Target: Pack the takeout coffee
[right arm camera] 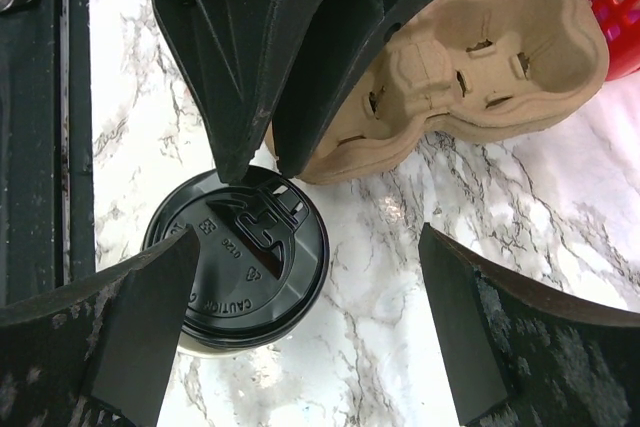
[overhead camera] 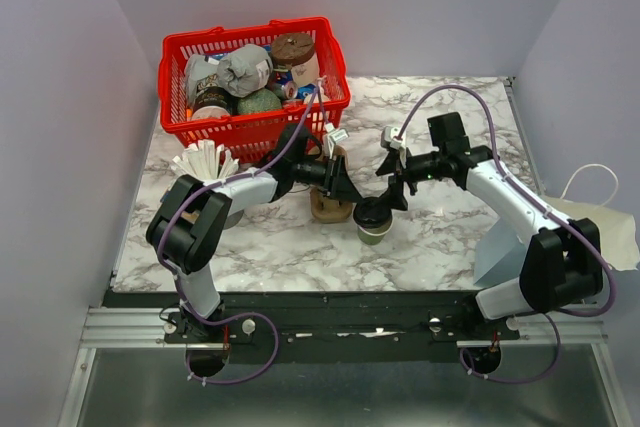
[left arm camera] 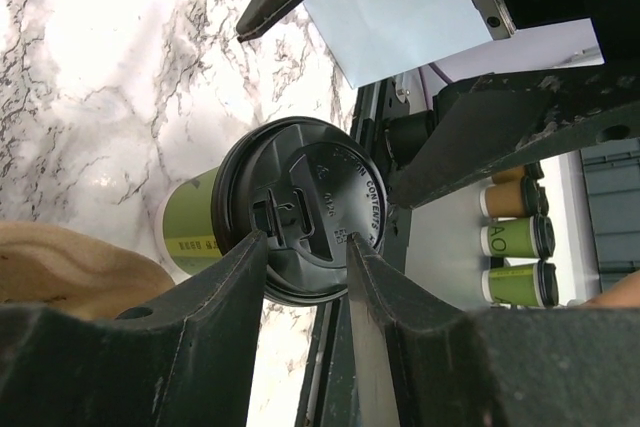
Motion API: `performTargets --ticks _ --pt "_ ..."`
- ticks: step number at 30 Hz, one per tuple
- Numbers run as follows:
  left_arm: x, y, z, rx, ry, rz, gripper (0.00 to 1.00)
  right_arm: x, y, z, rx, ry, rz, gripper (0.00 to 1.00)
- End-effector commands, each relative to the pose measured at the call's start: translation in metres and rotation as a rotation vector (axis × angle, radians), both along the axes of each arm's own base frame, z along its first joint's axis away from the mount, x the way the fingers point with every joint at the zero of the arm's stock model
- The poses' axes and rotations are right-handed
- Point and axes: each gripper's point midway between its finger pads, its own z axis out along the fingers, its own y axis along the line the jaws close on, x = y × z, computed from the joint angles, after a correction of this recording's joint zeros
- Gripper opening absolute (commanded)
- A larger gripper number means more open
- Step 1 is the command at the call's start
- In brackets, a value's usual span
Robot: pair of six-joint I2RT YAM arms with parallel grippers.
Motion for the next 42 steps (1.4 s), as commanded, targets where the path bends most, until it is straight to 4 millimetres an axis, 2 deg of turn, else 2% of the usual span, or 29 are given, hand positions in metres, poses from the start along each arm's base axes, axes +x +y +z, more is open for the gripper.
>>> performTargets --ticks 1,9,12,14,15,17,20,23,32,42 --pt "0.005 -0.007 0.006 -0.002 -0.049 -0.007 0.46 -0.006 -0.001 0.0 -0.012 -0.043 0.02 1.0" --pt "0.01 -0.01 0.018 -0.01 -0.088 -0.017 0.46 -0.01 -0.004 -0.003 -0.022 -0.044 0.023 1.0" --pt "0.017 -0.009 0.01 0.027 -0.108 0.002 0.47 -0.01 -0.004 -0.002 -0.021 -0.041 0.018 1.0" --pt "0.024 -0.009 0.005 0.052 -0.147 0.007 0.52 -0.011 -0.005 -0.002 -0.026 -0.043 0.014 1.0" --pt "0.025 -0.008 -0.001 0.076 -0.138 0.012 0.59 -0.012 -0.005 -0.002 -0.026 -0.047 0.014 1.0" --pt "0.029 -0.009 -0.005 0.092 -0.161 0.005 0.66 -0.014 -0.007 0.0 -0.031 -0.055 0.007 1.0" --pt "0.032 -0.01 -0.01 0.104 -0.158 0.005 0.72 -0.02 -0.01 0.002 -0.033 -0.049 -0.005 1.0" --pt "0.031 -0.011 -0.014 0.1 -0.145 -0.007 0.72 -0.025 -0.013 0.001 -0.041 -0.045 -0.017 1.0" --pt "0.016 -0.014 0.002 0.03 -0.129 -0.04 0.68 -0.038 -0.026 -0.016 -0.113 -0.041 -0.01 1.0" --pt "0.001 -0.02 0.007 0.002 -0.109 -0.077 0.64 -0.054 -0.041 -0.037 -0.179 -0.032 -0.019 1.0"
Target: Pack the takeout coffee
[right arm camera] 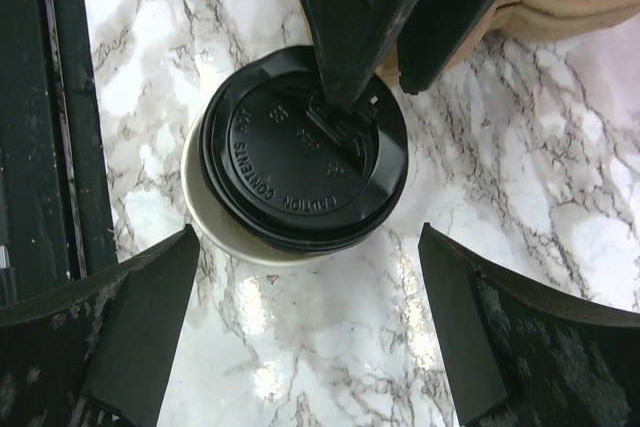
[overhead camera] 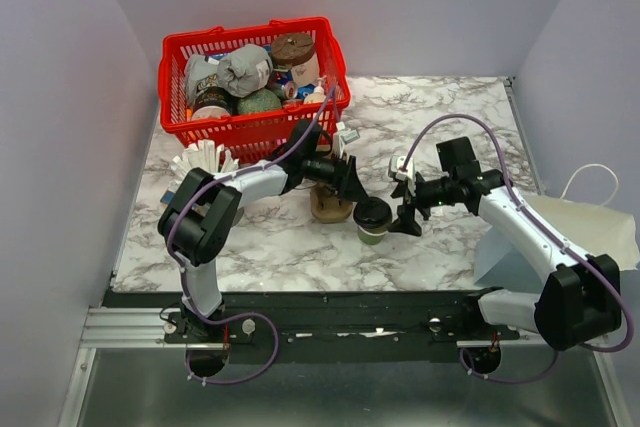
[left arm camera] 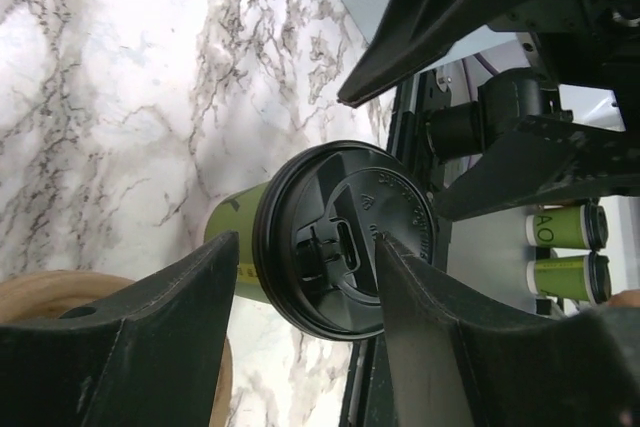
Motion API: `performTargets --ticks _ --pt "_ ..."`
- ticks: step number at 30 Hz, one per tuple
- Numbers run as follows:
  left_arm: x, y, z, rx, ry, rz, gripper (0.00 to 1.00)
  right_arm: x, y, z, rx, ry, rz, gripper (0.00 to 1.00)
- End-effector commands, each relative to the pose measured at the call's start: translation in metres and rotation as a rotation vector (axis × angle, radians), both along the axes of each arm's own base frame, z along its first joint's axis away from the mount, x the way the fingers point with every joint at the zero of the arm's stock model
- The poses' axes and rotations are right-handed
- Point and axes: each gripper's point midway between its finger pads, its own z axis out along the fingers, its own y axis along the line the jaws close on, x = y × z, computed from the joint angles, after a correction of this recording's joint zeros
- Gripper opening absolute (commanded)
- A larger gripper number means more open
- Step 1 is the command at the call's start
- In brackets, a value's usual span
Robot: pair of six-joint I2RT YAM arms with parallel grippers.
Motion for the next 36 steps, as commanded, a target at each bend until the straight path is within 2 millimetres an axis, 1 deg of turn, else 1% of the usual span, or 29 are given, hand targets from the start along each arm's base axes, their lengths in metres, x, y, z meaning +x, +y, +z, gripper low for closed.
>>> performTargets --ticks 1,5,7,11,16,19,30,36 --pt "-0.014 -0.006 0.023 -0.062 -0.03 -0.051 0.64 -0.01 -0.008 -0.014 -0.053 0.012 -0.001 1.0" --pt "-0.017 -0.008 0.025 -0.066 -0.034 -0.055 0.63 -0.012 -0.012 -0.024 -0.075 0.024 -0.011 1.0" --pt "-0.018 -0.008 0.027 -0.07 -0.037 -0.053 0.63 -0.011 -0.013 -0.026 -0.084 0.029 -0.017 1.0" --pt "-0.021 -0.009 0.03 -0.074 -0.038 -0.06 0.63 -0.003 -0.013 -0.033 -0.101 0.05 -0.051 1.0" --pt "-0.024 -0.007 0.028 -0.071 -0.034 -0.062 0.62 0.003 -0.01 -0.034 -0.09 0.057 -0.059 1.0" --pt "-0.025 -0.007 0.03 -0.074 -0.037 -0.066 0.62 0.005 -0.01 -0.037 -0.091 0.069 -0.072 1.0" --pt "-0.028 -0.006 0.031 -0.075 -0.03 -0.069 0.6 0.014 -0.002 -0.039 -0.066 0.095 -0.106 1.0" --pt "-0.027 -0.01 0.039 -0.088 -0.039 -0.069 0.6 0.016 -0.001 -0.038 -0.053 0.101 -0.122 1.0"
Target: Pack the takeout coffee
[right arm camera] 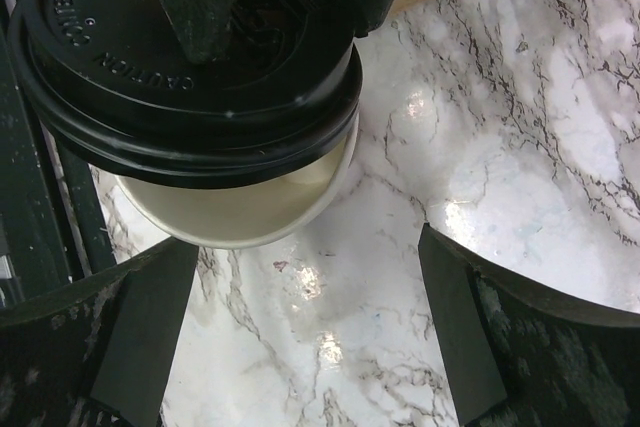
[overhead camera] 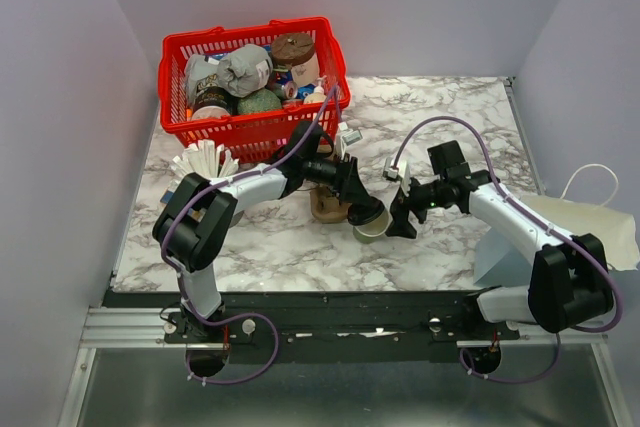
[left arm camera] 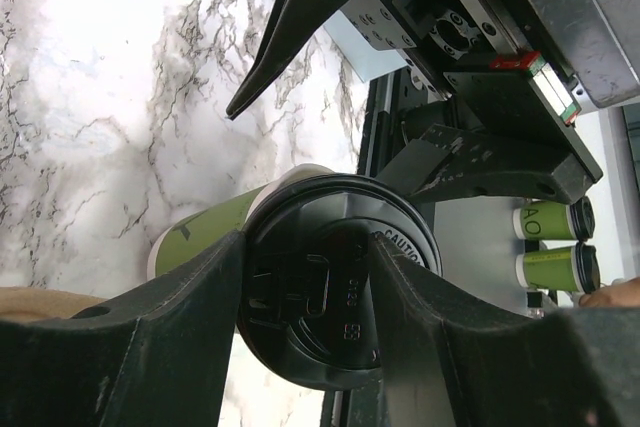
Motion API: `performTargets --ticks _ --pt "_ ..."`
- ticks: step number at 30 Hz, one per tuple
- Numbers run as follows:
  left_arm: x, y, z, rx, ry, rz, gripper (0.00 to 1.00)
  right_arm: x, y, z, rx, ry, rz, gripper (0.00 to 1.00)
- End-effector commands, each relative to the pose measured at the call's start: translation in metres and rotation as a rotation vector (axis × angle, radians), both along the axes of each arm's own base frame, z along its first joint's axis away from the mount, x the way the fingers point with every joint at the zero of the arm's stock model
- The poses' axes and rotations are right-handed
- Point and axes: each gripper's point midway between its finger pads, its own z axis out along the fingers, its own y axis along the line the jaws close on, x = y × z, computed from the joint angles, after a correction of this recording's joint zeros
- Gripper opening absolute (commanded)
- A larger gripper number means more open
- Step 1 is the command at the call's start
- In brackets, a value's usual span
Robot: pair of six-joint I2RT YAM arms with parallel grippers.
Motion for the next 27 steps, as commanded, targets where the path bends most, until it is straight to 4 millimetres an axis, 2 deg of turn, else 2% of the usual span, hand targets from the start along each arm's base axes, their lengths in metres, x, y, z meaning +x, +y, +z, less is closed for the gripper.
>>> performTargets --ticks 1,9,27 --pt "-0.009 -0.004 0.022 -0.048 -0.033 -0.035 0.6 0.013 0.007 0.003 0.02 -0.036 -0.019 1.0" --pt "-0.003 -0.004 0.023 -0.017 -0.072 -0.002 0.6 0.018 0.01 0.007 0.034 -0.024 -0.047 1.0" --pt "0.021 0.003 0.0 0.112 -0.174 0.111 0.59 0.029 0.017 0.009 0.068 0.039 -0.115 1.0"
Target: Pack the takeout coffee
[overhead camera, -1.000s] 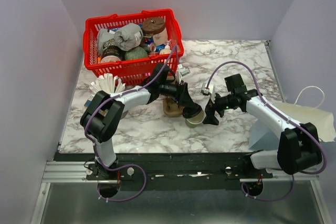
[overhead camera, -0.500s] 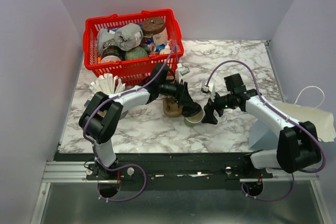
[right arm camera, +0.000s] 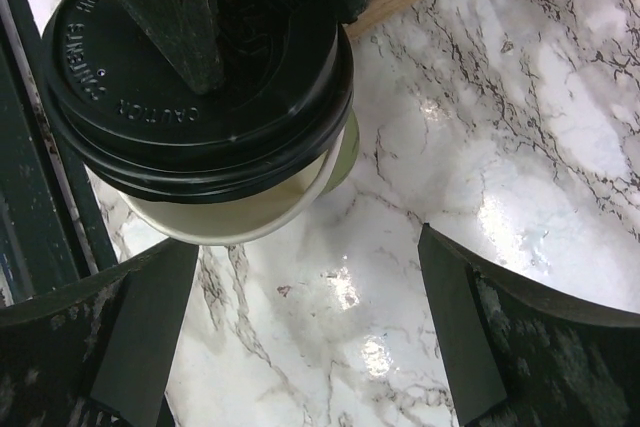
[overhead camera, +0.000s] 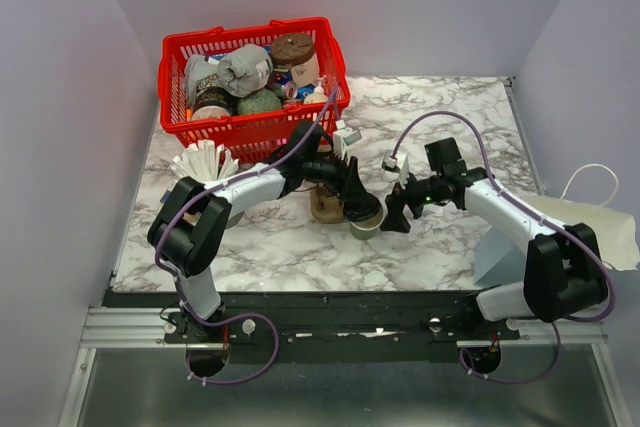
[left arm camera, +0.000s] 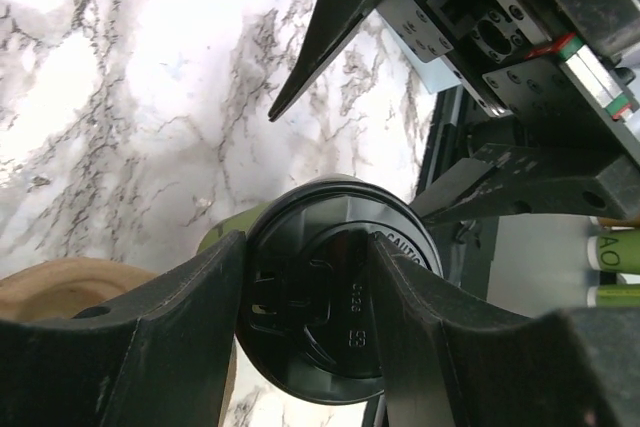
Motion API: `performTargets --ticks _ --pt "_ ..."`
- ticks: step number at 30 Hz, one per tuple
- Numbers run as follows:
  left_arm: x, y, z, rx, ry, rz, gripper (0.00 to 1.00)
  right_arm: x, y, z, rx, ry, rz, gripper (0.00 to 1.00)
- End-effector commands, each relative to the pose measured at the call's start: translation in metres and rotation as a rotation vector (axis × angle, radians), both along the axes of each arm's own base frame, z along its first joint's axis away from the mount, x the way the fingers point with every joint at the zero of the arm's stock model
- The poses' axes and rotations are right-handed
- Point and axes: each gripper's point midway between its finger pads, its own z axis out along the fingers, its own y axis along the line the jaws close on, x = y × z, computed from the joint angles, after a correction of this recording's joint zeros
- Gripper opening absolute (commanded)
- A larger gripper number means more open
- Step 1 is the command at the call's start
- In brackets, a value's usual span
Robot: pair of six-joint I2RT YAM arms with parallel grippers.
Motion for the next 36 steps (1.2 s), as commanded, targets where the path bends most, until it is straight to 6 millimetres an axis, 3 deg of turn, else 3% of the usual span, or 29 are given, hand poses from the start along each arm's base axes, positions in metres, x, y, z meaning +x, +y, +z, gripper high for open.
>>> performTargets --ticks 1,9,36 --pt "0.008 -0.002 0.009 0.032 -0.068 0.033 0.59 0.019 0.01 0.013 0.033 -0.037 -0.029 1.0" --pt "0.012 -0.001 0.019 0.031 -0.091 0.069 0.6 0.024 0.012 0.011 0.041 0.004 -0.079 1.0" --pt "0.028 0.01 0.008 0.175 -0.144 0.225 0.59 0.032 0.01 0.01 0.03 0.004 -0.125 1.0"
